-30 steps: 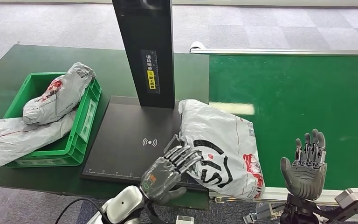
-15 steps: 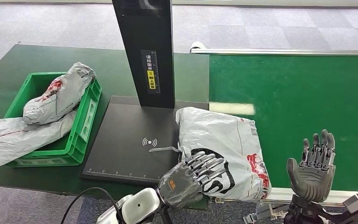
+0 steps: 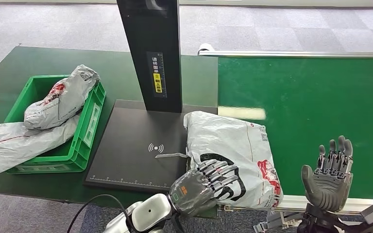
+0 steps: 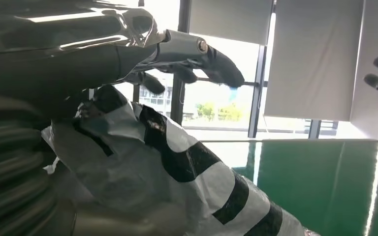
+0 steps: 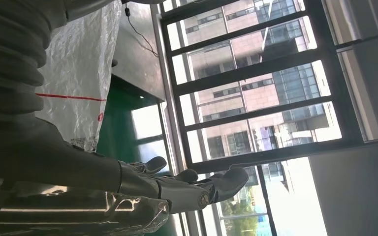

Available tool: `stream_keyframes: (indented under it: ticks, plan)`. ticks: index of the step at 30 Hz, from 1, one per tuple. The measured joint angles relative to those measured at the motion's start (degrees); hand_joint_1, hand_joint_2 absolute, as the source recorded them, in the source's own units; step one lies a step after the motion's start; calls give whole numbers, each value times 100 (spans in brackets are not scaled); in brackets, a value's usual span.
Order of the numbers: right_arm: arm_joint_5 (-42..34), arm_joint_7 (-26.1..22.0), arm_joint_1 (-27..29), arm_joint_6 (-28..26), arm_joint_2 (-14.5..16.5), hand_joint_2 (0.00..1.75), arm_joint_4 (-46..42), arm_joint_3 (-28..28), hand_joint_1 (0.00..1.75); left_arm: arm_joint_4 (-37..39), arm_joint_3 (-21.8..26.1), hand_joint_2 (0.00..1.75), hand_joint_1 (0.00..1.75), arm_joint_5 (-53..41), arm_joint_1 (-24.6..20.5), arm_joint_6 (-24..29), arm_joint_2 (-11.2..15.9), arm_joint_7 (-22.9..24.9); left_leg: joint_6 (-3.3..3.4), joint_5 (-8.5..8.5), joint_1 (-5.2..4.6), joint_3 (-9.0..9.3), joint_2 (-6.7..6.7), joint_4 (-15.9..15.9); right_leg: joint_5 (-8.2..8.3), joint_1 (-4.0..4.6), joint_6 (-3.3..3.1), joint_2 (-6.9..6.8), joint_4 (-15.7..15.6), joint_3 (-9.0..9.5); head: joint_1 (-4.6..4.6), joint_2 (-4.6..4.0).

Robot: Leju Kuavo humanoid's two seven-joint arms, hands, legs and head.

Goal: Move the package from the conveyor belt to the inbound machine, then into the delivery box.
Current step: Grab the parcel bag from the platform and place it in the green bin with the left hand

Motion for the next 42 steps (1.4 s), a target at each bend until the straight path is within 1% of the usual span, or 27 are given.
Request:
stream_keyframes:
  ticks: [1, 8, 13, 18, 21, 24, 28, 33, 35, 38, 42]
  plan:
    - [-1, 4, 0, 0, 1, 175, -8, -4, 0, 65, 0, 175, 175, 28, -16, 6, -19, -11, 0, 0, 0, 0, 0, 0, 0, 0, 0, 0, 0, 0, 0, 0]
    - [-5, 22, 2, 0, 11, 175, -39, -20, 0, 553, 1, 175, 175, 124, -110, 128, -111, -40, 0, 0, 0, 0, 0, 0, 0, 0, 0, 0, 0, 0, 0, 0]
    - [-13, 28, 7, 2, 24, 175, -100, -23, 0, 774, 27, 175, 175, 101, -118, 163, -124, 14, 0, 0, 0, 0, 0, 0, 0, 0, 0, 0, 0, 0, -1, 0]
    - [-13, 34, 8, 11, 42, 175, -160, -37, 0, 992, 73, 175, 175, 110, -164, 325, -124, 48, 0, 0, 0, 0, 0, 0, 0, 0, 0, 0, 0, 0, -1, 0]
    - [-15, 41, 23, 6, 48, 175, -203, -54, 0, 1032, 156, 175, 175, 241, -193, 462, -122, -6, 0, 0, 0, 0, 0, 0, 0, 0, 0, 0, 0, 0, 0, 0]
    - [-30, 39, 72, -30, 52, 175, -258, -92, 0, 859, 330, 175, 175, 636, -196, 537, -88, -185, 0, 0, 0, -1, 0, 0, 0, 0, 0, 0, 1, 0, 0, 0]
    - [-61, 26, 176, -92, 56, 175, -359, -164, 0, 124, 777, 175, 175, 1330, -162, 410, 86, -389, 0, 0, 1, -2, 0, -1, 0, 2, 0, 0, 2, 0, -1, 0]
    - [-129, 13, 305, -112, 56, 175, -460, -268, 0, -1027, 1567, 175, 175, 1443, -59, 489, 405, -486, -1, 1, 4, -2, 4, -2, -1, 4, -2, 2, 4, 0, 0, 0]
    - [-142, -10, 363, -110, 56, 175, -486, -308, 0, -1546, 1950, 175, 175, 1458, 5, 661, 605, -521, -1, 1, 5, -2, 8, -3, -1, 5, -2, 5, 6, 0, 0, 0]
    - [-149, -72, 452, -104, 60, 175, -524, -379, 0, -2323, 2656, 175, 175, 1578, 115, 996, 940, -616, -2, 1, 6, -1, 10, -3, -3, 6, -4, 6, 7, -2, -1, 0]
    - [-148, -133, 545, -95, 84, 175, -580, -461, 0, -3067, 3499, 175, 175, 1850, 268, 1092, 1263, -800, -2, 1, 7, -2, 11, -3, -7, 7, -8, 6, 6, -3, 1, 0]
